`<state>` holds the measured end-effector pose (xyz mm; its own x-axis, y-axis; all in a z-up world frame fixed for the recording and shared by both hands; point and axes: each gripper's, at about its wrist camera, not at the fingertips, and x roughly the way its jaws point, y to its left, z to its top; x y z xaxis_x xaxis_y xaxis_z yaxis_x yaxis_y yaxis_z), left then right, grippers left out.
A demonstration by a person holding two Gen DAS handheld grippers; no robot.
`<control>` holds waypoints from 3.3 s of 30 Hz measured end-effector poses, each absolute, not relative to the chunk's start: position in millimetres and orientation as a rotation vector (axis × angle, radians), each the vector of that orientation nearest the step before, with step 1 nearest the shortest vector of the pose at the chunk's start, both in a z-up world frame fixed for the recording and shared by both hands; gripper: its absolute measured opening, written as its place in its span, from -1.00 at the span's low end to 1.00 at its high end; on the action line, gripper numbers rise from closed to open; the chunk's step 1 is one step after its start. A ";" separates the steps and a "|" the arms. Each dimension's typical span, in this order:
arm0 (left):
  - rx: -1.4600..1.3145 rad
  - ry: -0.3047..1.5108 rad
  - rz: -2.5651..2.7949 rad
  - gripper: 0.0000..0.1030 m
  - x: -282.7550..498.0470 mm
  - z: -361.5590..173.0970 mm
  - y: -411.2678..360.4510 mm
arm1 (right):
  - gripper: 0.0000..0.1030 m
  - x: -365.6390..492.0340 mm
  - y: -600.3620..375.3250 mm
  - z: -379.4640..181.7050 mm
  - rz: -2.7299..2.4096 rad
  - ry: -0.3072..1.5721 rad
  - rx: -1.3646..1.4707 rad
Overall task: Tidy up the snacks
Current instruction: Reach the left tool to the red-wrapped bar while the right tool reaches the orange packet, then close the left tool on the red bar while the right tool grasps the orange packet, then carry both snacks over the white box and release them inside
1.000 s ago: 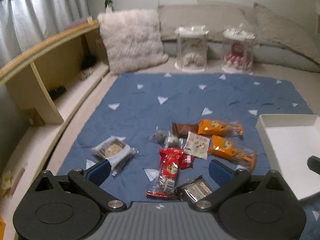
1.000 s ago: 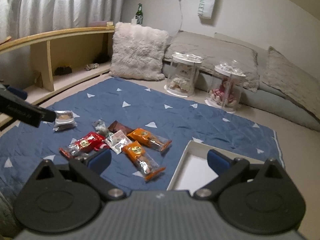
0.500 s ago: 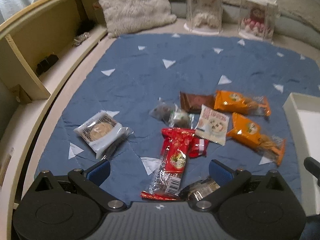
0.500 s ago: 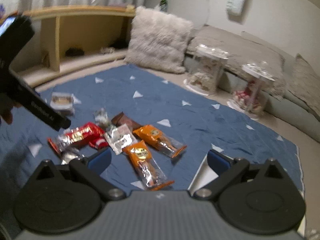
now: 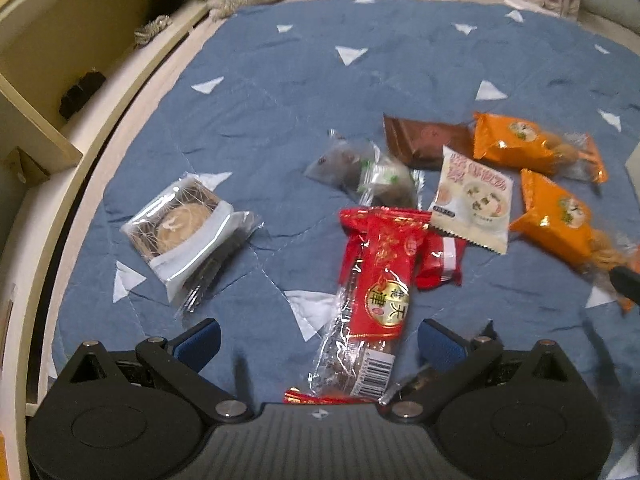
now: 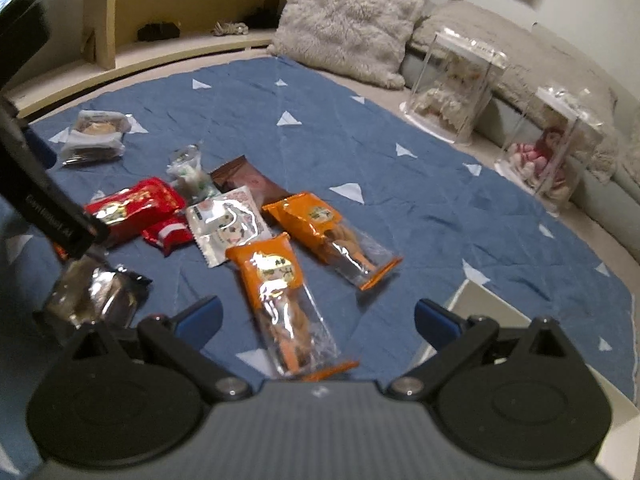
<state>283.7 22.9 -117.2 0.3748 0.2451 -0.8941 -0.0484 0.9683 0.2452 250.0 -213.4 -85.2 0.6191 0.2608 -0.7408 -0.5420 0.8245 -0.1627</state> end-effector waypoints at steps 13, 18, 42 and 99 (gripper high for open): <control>0.135 1.239 0.113 1.00 295.0 -146.0 49.8 | 0.92 284.6 -193.0 -110.3 0.575 0.928 -0.460; 0.134 1.206 0.077 1.00 287.2 -148.4 51.8 | 0.54 291.2 -195.6 -119.7 0.556 0.976 -0.501; 0.184 1.184 -0.051 0.24 293.6 -130.7 29.9 | 0.02 285.1 -210.1 -114.4 0.533 1.140 -0.093; -0.206 0.944 -0.352 -0.19 227.8 -23.8 -136.4 | -0.19 178.7 -378.0 -12.7 0.070 0.906 0.126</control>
<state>227.8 -136.4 -23.8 0.5353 -0.3823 -0.7532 0.2042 0.9238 -0.3238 178.7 -378.0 -12.7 0.6154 0.1141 -0.7799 -0.0075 0.9903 0.1390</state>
